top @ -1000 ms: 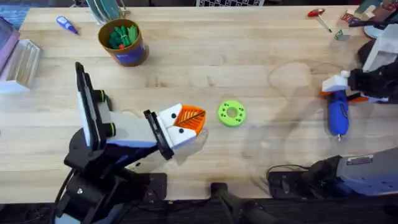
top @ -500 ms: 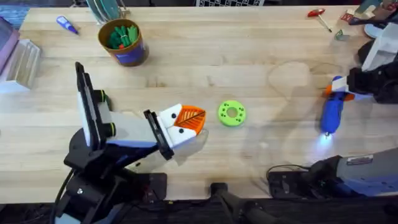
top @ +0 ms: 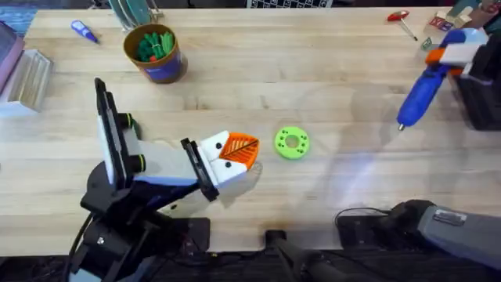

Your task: Pick up the gripper from the table and insert it into the empty holder that is missing its gripper. Then pick up a screw, insert it into the mounting hole, and use the screwdriver to tighten it. Finally, clean up the table by picking up the vegetable and placing it into the bucket.

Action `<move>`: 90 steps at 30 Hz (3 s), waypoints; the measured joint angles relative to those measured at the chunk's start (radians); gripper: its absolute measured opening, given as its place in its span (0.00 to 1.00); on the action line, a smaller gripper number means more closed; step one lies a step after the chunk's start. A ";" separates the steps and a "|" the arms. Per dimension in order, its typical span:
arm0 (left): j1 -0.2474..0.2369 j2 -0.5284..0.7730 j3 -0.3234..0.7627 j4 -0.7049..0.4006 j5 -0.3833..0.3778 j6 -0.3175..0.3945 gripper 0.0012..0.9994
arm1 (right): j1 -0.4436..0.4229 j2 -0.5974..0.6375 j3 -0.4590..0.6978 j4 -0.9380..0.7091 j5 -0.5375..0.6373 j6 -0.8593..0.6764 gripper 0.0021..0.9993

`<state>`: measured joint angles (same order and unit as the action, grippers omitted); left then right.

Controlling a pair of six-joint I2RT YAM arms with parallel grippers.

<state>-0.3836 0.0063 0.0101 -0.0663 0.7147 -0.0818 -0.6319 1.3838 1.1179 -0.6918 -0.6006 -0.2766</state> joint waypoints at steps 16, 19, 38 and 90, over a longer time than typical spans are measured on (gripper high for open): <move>0.000 0.000 0.000 0.000 0.000 0.000 0.01 | 0.615 -0.380 -0.084 0.397 -0.093 0.104 0.02; 0.000 0.000 0.000 0.000 0.000 0.000 0.01 | 0.789 -0.432 -0.192 0.614 -0.027 0.193 0.02; 0.000 0.000 0.000 0.000 0.000 0.000 0.01 | 1.355 -0.416 -0.369 1.282 0.118 0.390 0.02; 0.000 0.000 0.000 0.000 0.000 0.000 0.01 | 1.457 -0.278 -0.370 1.276 0.178 0.438 0.02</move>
<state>-0.3836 0.0063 0.0101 -0.0666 0.7147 -0.0818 0.8246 1.1060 0.7475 0.5846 -0.4225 0.1615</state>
